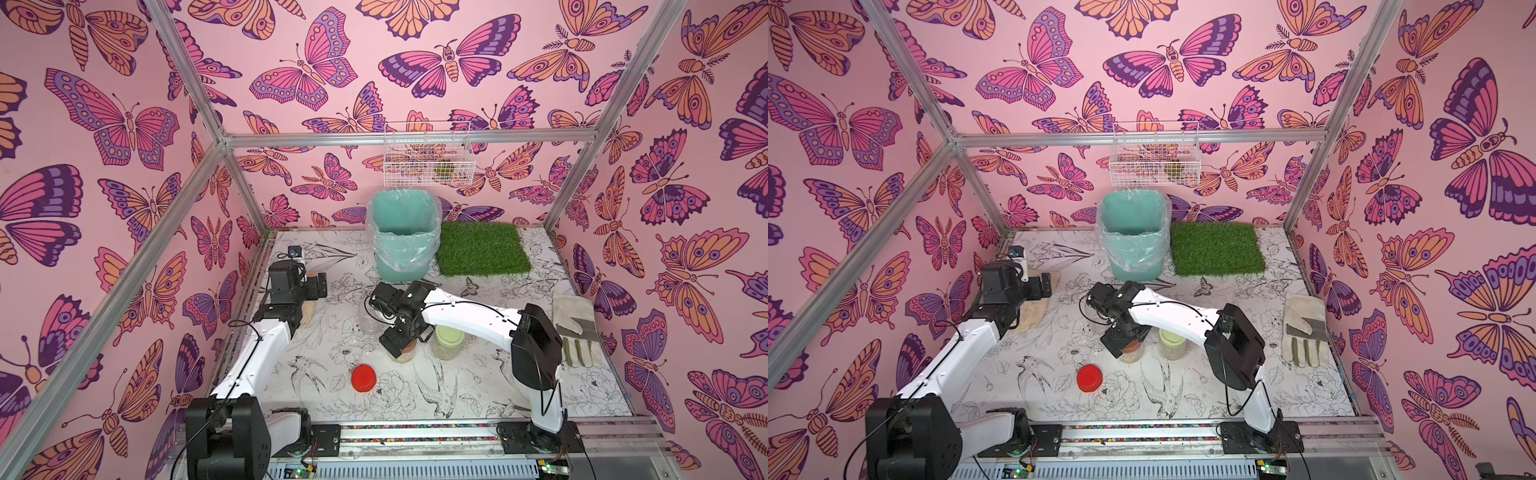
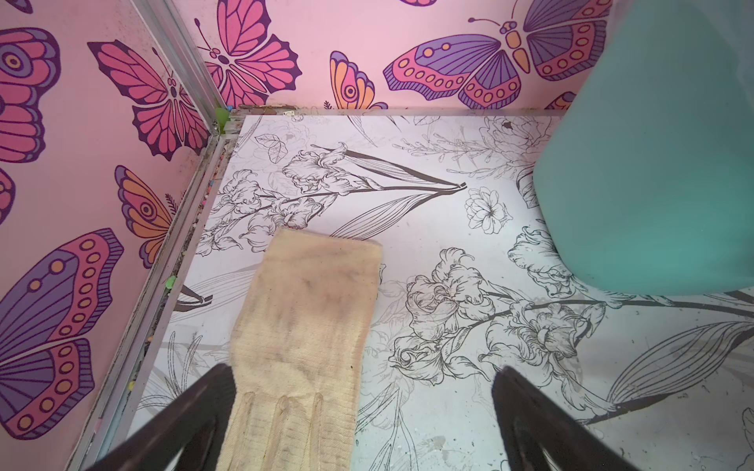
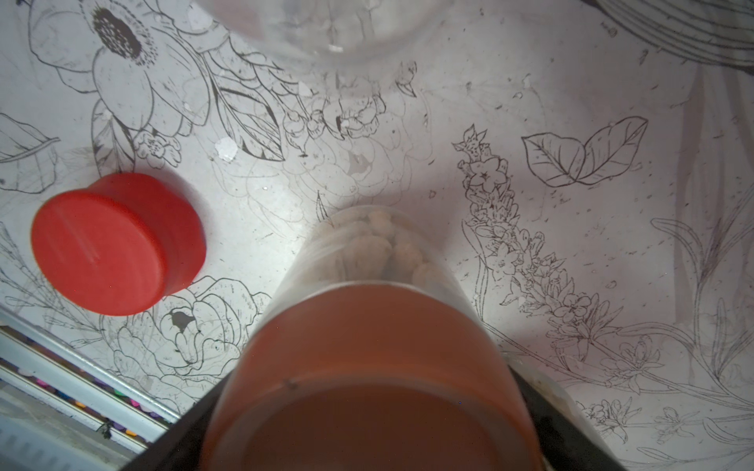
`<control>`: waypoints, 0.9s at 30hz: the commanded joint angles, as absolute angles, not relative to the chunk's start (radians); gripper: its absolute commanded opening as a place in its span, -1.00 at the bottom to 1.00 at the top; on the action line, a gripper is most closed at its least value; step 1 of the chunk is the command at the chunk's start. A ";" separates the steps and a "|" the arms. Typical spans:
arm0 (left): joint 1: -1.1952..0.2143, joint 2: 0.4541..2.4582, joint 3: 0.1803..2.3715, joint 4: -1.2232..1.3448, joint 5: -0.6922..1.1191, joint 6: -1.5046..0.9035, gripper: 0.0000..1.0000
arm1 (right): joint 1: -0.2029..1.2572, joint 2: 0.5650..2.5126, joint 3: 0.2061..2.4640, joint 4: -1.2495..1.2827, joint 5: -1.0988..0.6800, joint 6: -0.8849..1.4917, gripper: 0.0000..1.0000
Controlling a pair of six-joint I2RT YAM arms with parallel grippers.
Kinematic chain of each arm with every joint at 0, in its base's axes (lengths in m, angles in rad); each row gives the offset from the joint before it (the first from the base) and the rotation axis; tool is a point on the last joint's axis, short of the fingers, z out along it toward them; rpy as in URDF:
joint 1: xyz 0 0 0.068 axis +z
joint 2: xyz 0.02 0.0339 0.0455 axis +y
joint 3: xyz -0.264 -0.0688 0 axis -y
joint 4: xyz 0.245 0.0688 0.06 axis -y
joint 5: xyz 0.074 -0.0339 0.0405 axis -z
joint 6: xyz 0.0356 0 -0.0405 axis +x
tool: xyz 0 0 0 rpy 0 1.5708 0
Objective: Empty moldy peanuts from jars
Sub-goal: Pick up the jar from the center of the board.
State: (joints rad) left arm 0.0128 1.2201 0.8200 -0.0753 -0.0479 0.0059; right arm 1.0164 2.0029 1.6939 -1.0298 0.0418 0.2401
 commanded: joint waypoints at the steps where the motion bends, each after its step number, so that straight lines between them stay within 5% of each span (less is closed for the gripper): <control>1: 0.018 1.235 0.810 -0.060 -0.034 0.003 1.00 | 1.020 2.024 1.726 -1.055 0.038 0.253 0.70; 7: 0.018 1.234 0.808 -0.062 -0.032 0.014 1.00 | 1.020 2.008 1.729 -1.061 0.040 0.242 0.30; 14: 0.018 1.207 0.804 -0.062 0.050 0.039 1.00 | 1.008 1.933 1.723 -1.038 -0.001 0.218 -1.00; 27: 0.016 1.042 0.801 -0.052 0.382 0.081 1.00 | 0.891 1.772 1.787 -1.063 -0.162 0.176 -1.00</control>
